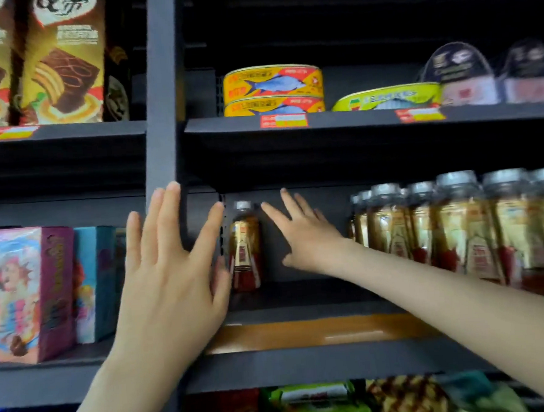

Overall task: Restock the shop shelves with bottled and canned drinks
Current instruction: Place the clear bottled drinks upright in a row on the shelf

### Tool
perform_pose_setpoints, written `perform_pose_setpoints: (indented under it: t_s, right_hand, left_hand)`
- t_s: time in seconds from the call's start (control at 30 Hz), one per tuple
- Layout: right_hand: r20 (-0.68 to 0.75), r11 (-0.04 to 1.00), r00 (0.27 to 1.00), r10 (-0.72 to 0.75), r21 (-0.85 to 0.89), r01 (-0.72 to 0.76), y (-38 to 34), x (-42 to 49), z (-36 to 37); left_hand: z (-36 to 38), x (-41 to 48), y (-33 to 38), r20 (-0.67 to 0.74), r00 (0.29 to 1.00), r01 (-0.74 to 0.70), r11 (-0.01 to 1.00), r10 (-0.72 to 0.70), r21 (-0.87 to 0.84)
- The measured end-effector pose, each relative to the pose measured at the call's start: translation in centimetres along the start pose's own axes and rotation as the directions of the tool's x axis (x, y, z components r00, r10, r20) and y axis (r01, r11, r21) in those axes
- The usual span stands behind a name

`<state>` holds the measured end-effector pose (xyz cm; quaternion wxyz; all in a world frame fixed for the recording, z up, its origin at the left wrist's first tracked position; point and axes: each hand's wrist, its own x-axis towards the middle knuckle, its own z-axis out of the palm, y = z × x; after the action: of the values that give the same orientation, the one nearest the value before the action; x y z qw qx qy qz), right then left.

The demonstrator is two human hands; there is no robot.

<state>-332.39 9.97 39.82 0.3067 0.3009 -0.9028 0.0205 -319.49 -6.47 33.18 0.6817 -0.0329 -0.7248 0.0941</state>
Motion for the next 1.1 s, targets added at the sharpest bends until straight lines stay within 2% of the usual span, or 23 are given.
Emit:
perform_pose_setpoints:
  t_s: [0.07,0.13,0.23,0.3,0.37,0.47,0.57,0.67,0.73,0.83,0.9,0.97,1.03,1.1]
  right_hand:
    - [-0.181,0.994,0.983,0.041,-0.090,-0.058,1.2,-3.4,-1.9]
    - [-0.370,0.977,0.923,0.102,-0.137,-0.163,2.7,-6.8,-3.4]
    - [-0.520,0.926,0.818,0.247,-0.122,-0.357,5.7,-11.0,-5.2]
    - [-0.500,0.865,0.775,0.385,-0.097,-0.493,7.9,-12.9,-5.5]
    - [-0.425,0.822,0.767,0.481,-0.086,-0.563,9.8,-13.9,-5.0]
    - [-0.293,0.811,0.779,0.555,-0.016,-0.584,11.5,-14.5,-3.7]
    - [-0.261,0.806,0.767,0.586,0.086,-0.586,12.5,-14.4,-2.9]
    - [-0.318,0.845,0.783,0.535,0.179,-0.505,13.2,-14.5,-2.4]
    - [-0.376,0.879,0.796,0.474,0.255,-0.403,13.4,-15.1,-2.1]
    - [-0.503,0.936,0.797,0.335,0.277,-0.219,13.3,-16.8,-1.8]
    - [-0.628,0.968,0.746,0.220,0.236,-0.086,12.6,-17.7,-1.9]
    - [-0.774,0.987,0.626,0.094,0.155,0.043,11.7,-18.3,-2.3]
    - [-0.847,0.984,0.531,-0.009,0.087,0.155,10.2,-18.8,-2.8]
    - [-0.848,0.959,0.526,-0.061,0.096,0.266,7.8,-19.6,-3.5]
  left_hand:
    - [0.3,0.6,3.4,0.009,1.000,0.015,0.999,-0.015,-0.028]
    - [0.7,1.3,6.4,0.023,1.000,-0.013,0.997,0.015,-0.081]
    - [1.4,2.2,10.2,0.044,0.997,-0.053,0.984,0.061,-0.170]
    - [1.9,2.5,12.5,0.073,0.993,-0.072,0.974,0.090,-0.214]
    - [2.4,2.8,14.6,0.103,0.989,-0.075,0.964,0.104,-0.254]
    - [3.6,2.7,16.9,0.161,0.975,-0.108,0.960,0.153,-0.258]
    - [4.6,2.6,17.9,0.198,0.966,-0.115,0.962,0.166,-0.248]
    - [5.1,2.4,18.1,0.225,0.965,-0.073,0.959,0.137,-0.274]
    - [5.1,2.2,18.4,0.234,0.965,-0.051,0.956,0.121,-0.287]
    - [4.5,1.8,18.4,0.211,0.972,-0.028,0.940,0.105,-0.339]
    - [3.7,1.2,18.3,0.186,0.977,-0.021,0.915,0.104,-0.402]
    - [2.5,0.1,18.5,0.175,0.979,-0.007,0.878,0.103,-0.479]
    - [1.0,-0.7,18.9,0.174,0.979,0.020,0.809,0.102,-0.587]
    - [-0.7,-0.9,19.1,0.163,0.983,0.060,0.701,0.082,-0.711]
